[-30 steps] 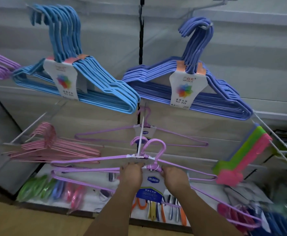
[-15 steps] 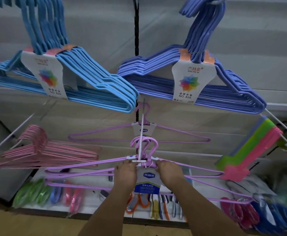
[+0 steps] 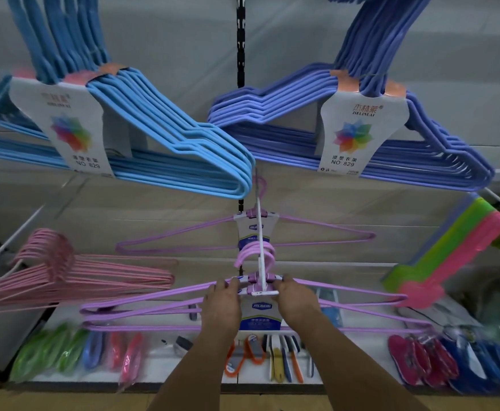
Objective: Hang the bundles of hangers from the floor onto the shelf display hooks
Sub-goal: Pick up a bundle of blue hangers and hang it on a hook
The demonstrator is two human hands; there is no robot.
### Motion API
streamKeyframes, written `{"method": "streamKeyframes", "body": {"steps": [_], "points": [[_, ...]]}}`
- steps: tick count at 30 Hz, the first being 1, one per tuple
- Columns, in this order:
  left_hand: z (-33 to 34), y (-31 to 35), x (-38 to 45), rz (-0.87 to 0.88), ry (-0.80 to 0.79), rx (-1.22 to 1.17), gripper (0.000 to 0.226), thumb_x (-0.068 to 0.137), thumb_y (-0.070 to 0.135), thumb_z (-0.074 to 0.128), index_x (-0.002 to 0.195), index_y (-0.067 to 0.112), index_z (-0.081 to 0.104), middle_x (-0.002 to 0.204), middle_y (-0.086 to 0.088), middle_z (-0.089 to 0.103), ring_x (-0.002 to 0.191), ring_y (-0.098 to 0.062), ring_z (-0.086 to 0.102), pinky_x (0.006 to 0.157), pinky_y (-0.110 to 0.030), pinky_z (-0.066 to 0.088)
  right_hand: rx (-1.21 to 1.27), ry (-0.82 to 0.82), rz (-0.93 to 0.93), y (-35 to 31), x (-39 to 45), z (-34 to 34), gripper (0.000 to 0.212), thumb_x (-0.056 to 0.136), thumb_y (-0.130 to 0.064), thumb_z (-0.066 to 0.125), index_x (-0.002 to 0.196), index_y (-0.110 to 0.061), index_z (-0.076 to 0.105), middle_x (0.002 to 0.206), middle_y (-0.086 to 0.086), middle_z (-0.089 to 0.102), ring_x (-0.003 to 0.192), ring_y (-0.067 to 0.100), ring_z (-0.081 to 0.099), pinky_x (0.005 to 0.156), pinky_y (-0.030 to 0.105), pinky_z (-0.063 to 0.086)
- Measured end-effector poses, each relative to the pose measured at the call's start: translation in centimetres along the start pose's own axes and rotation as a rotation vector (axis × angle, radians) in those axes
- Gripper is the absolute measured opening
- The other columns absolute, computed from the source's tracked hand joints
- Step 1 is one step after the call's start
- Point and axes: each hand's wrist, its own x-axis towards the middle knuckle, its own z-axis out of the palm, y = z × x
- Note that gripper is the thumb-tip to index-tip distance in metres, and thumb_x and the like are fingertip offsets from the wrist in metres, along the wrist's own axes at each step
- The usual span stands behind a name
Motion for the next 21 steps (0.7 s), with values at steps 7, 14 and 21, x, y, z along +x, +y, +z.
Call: {"method": "streamKeyframes", "body": {"steps": [7, 14, 21], "points": [[-0.4, 0.1, 0.2, 0.016, 0.019, -0.021, 0.039, 0.095, 0.01, 0.045, 0.133, 0.018, 0.042, 0.124, -0.004, 0.046, 0.112, -0.019, 0.044, 0.087, -0.029, 0.044, 0.045, 0.037, 0.05, 0.0, -0.4, 0.2, 0.034, 0.099, -0.017, 0.042, 0.133, -0.017, 0.048, 0.127, 0.009, 0.051, 0.112, 0.027, 0.057, 0.09, 0.036, 0.048], [-1.3, 0.1, -1.3, 0.074, 0.002, -0.08, 0.037, 0.098, 0.022, 0.04, 0.135, 0.02, 0.041, 0.126, -0.003, 0.047, 0.114, -0.019, 0.045, 0.089, -0.029, 0.043, 0.201, 0.152, 0.106, 0.2, -3.2, 0.2, 0.034, 0.1, -0.033, 0.039, 0.13, -0.018, 0.049, 0.125, 0.004, 0.056, 0.11, 0.021, 0.056, 0.086, 0.029, 0.045], [-1.2, 3.2, -5.0, 0.171, -0.053, -0.051, 0.04, 0.1, 0.027, 0.038, 0.14, 0.022, 0.038, 0.134, -0.003, 0.046, 0.116, -0.02, 0.049, 0.095, -0.031, 0.045, 0.254, 0.226, 0.229, 3.1, -9.0, -0.2, 0.041, 0.102, -0.04, 0.032, 0.135, -0.019, 0.044, 0.133, 0.003, 0.052, 0.116, 0.018, 0.053, 0.092, 0.028, 0.045]]}}
